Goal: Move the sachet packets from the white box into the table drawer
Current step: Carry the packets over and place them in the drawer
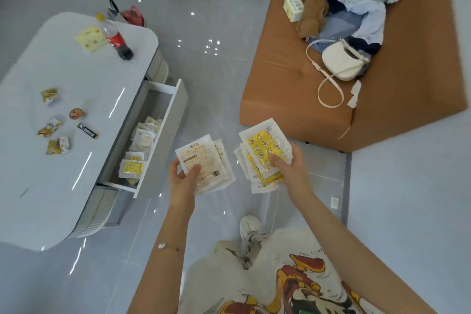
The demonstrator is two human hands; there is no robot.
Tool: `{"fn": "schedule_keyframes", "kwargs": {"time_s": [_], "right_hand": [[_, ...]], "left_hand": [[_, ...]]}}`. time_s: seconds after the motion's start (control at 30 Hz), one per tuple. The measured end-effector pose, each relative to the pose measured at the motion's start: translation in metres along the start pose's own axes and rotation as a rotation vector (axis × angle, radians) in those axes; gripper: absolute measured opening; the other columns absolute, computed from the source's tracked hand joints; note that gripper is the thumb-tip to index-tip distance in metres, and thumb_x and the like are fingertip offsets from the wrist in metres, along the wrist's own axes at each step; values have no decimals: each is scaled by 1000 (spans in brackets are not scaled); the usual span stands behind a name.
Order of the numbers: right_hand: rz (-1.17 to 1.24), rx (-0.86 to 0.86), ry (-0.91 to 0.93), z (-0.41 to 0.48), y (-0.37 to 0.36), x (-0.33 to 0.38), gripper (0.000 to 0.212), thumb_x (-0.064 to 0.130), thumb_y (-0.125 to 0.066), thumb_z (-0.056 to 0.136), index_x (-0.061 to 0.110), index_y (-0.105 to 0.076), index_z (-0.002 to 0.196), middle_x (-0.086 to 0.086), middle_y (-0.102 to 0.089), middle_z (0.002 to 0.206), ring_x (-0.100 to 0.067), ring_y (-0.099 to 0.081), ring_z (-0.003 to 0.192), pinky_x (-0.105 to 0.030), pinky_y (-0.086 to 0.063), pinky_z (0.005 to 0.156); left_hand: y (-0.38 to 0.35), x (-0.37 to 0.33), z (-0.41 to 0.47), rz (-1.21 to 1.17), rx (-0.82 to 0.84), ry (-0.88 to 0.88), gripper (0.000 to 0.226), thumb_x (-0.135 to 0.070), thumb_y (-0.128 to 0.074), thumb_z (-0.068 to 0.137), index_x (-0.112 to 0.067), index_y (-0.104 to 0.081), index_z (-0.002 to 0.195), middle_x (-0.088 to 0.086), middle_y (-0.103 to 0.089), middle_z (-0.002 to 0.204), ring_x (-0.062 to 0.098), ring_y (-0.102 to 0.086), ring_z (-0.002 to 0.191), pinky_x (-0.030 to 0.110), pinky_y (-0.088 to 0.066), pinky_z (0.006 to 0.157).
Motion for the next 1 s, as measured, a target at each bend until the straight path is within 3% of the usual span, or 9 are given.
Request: {"fn": "schedule_keyframes", "kwargs": {"time_s": [0.13,0.3,0.4,0.5,0.6,0.7,0.83,1.0], "right_hand": [[-60,132,-15,37,-47,22,40,8,-69,85,19,-52,120,0,-67,109,-21,-66,99,-35,-54,81],[-137,235,-33,80,-116,35,43,9,-71,84,19,-53,122,6,-67,104,-15,-67,96,-30,-53,76],[-184,316,-25,102,-165,44,39,11,-71,84,26,-56,117,4,-69,107,-15,-69,96,-31,-55,77],[-199,383,-32,125,-215,51,40,11,-70,84,21,-54,120,-1,-68,112,-18,-69,98,-34,-57,77],[-186,415,-69,145,-262,55,42,8,-69,85,16,-52,123,-1,-70,107,-18,-71,94,-29,-56,68],[-200,424,-92,164,-300,57,34,8,-68,85,25,-54,111,8,-72,94,-11,-72,87,-25,-57,64],[-234,427,-123,194,-343,54,32,10,-70,84,27,-55,107,7,-72,97,-13,-72,87,-28,-57,65],[-279,416,-198,248,-397,17,34,7,-70,81,24,-58,107,-4,-71,107,-25,-70,95,-40,-58,74]], "left_hand": [[23,-16,16,-96,-112,-12,40,-5,-64,89,-22,-48,122,-1,-72,102,23,-71,93,45,-56,79],[61,-37,42,-183,-233,-54,42,-6,-65,89,-19,-47,125,-9,-75,93,17,-73,86,37,-58,66],[85,-47,67,-226,-308,-54,47,-6,-65,89,-15,-44,130,-8,-75,90,18,-73,84,38,-58,68],[107,-60,98,-269,-366,-50,47,-5,-65,89,-16,-45,130,-8,-75,91,18,-73,86,38,-59,70],[124,-77,126,-319,-413,-42,45,-4,-64,89,-19,-46,127,-8,-74,93,14,-73,83,32,-60,64],[135,-89,149,-338,-458,-14,45,-4,-64,89,-17,-46,128,-3,-70,102,13,-73,83,32,-60,64],[148,-95,184,-375,-497,22,47,-2,-64,89,-14,-45,130,1,-69,108,18,-71,90,37,-60,71],[169,-66,233,-539,-580,102,40,-2,-64,89,-16,-48,123,-3,-74,98,20,-73,89,37,-59,70]]}}
Point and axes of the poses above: each hand's wrist, its own z-axis towards the middle knuckle, its own y-axis out of the back of the hand, x = y × z, the point moved 7 cm from there along z, towards the middle knuckle
